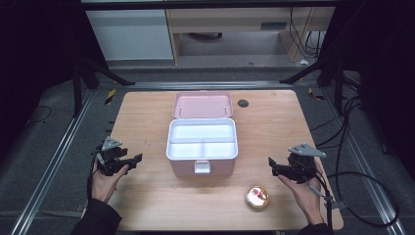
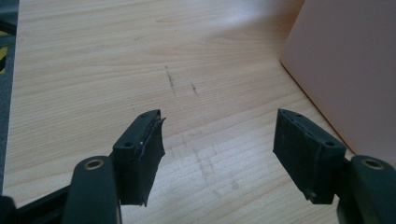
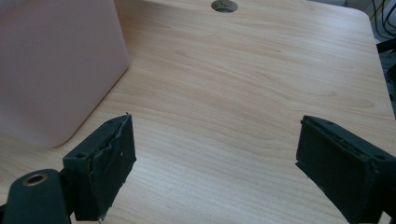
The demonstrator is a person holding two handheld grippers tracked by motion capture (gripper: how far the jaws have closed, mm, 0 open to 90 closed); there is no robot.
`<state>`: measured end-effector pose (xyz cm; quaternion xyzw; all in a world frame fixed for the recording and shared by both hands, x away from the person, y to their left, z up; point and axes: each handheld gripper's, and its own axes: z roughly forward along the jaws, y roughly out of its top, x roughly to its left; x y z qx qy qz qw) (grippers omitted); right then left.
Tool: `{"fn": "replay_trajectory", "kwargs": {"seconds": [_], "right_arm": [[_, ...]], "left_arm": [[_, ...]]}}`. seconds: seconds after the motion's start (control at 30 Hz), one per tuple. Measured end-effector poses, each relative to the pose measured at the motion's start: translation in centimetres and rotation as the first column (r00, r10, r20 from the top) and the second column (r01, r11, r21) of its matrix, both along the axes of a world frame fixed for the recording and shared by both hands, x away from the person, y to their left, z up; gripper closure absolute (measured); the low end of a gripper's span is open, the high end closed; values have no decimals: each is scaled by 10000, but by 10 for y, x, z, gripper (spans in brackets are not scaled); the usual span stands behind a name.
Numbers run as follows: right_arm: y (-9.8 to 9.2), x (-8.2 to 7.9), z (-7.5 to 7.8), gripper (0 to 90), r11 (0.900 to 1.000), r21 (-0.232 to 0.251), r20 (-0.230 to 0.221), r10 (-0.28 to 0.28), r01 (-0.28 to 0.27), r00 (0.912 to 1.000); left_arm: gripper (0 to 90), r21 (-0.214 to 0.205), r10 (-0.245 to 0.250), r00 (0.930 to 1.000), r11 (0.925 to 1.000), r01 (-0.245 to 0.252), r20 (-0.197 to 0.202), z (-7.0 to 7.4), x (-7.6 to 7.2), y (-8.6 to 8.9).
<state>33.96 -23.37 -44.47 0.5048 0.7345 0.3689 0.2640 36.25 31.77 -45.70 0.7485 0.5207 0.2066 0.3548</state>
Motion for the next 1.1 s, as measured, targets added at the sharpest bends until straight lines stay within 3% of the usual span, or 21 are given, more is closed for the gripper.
{"fn": "replay_trajectory", "kwargs": {"seconds": [0.17, 0.27, 0.43, 0.6, 0.67, 0.8, 0.93, 1.0, 1.1], "right_arm": [[5, -6, 4, 129, 9999, -86, -132, 126, -127, 9998], [14, -14, 5, 149, 9980, -349, -350, 520, -533, 9980], [25, -21, 2, 171, 9936, -563, -729, 937, -979, 9929], [39, -29, -8, 197, 9825, -895, -1588, 1476, -1631, 9762], [41, -30, -10, 199, 9822, -855, -1679, 1512, -1672, 9741], [49, -35, -16, 198, 9748, -879, -2117, 1829, -2051, 9601], [54, -40, -19, 196, 9721, -867, -2307, 1933, -2180, 9536], [58, -43, -24, 188, 9690, -918, -2654, 1980, -2292, 9436], [59, -45, -26, 176, 9676, -984, -2846, 1964, -2324, 9383]], "left_arm": [[311, -92, -1, 10000, 10000, 1, -55, -1, -2, -2], [279, -402, 53, 9999, 9992, -57, -118, 1, -3, -2], [258, -519, 66, 9999, 9986, -70, -78, 1, -5, -4], [249, -480, 38, 10000, 9988, -42, -75, 2, -5, -6], [250, -468, 43, 10000, 9989, -47, -90, 2, -5, -6], [241, -459, -18, 9999, 9989, 10, -171, 2, -5, -7], [240, -455, -78, 9998, 9989, 70, -191, 2, -6, -9], [240, -419, -106, 9997, 9991, 96, -231, 2, -5, -10], [237, -412, -140, 9995, 9991, 128, -286, 1, -5, -11]]}}
